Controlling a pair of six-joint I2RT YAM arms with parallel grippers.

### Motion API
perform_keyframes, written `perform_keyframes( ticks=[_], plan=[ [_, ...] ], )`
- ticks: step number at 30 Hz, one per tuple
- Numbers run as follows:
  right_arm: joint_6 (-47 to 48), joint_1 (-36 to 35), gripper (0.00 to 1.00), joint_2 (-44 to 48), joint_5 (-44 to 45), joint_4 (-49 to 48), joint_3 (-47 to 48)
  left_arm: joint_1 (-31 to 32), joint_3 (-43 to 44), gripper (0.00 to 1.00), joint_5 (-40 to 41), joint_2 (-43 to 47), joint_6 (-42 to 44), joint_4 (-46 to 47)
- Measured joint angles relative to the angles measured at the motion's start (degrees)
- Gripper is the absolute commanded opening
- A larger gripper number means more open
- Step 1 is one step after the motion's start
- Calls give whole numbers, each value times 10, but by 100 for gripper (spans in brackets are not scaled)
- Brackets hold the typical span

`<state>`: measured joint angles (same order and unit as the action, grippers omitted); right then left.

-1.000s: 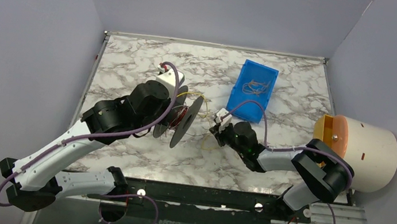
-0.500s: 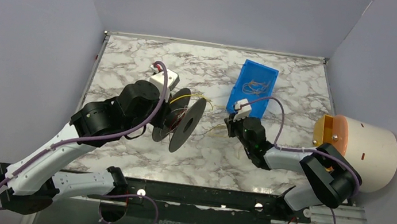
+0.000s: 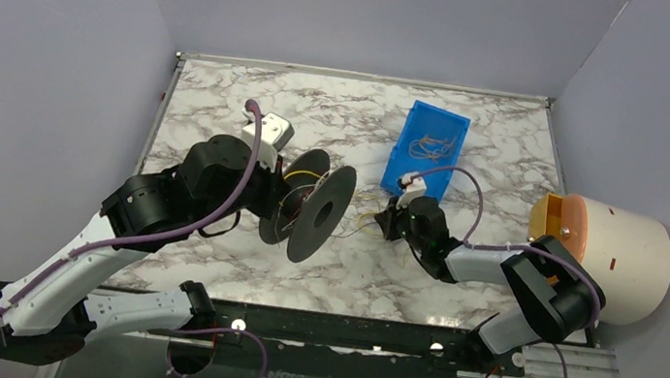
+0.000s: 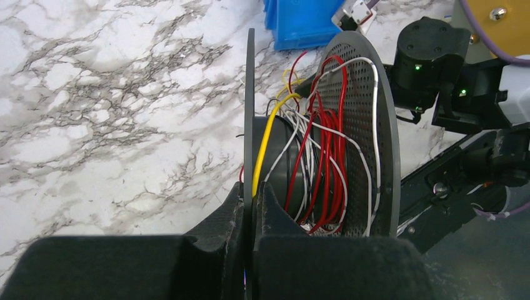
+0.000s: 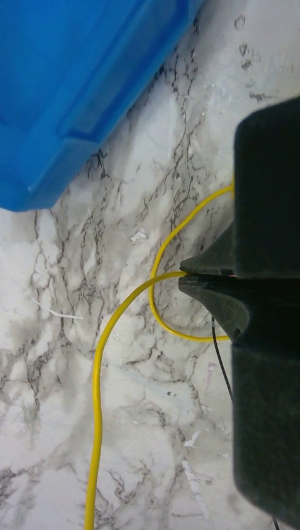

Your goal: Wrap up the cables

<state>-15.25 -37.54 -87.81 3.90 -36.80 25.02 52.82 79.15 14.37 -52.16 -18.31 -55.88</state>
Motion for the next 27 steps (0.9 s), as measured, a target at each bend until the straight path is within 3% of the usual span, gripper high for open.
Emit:
perform_keyframes(
  ticks=[10, 17, 27],
  plan=[
    [-37, -14, 1, -7, -87, 2, -2, 0, -14, 0, 41, 10, -28, 55],
    [-59, -85, 1, 0, -99, -3, -22, 0, -50, 0, 88, 14, -38, 109],
    [-70, -169, 1, 104, -97, 15, -40, 0, -104, 0, 168, 12, -38, 187]
  ],
)
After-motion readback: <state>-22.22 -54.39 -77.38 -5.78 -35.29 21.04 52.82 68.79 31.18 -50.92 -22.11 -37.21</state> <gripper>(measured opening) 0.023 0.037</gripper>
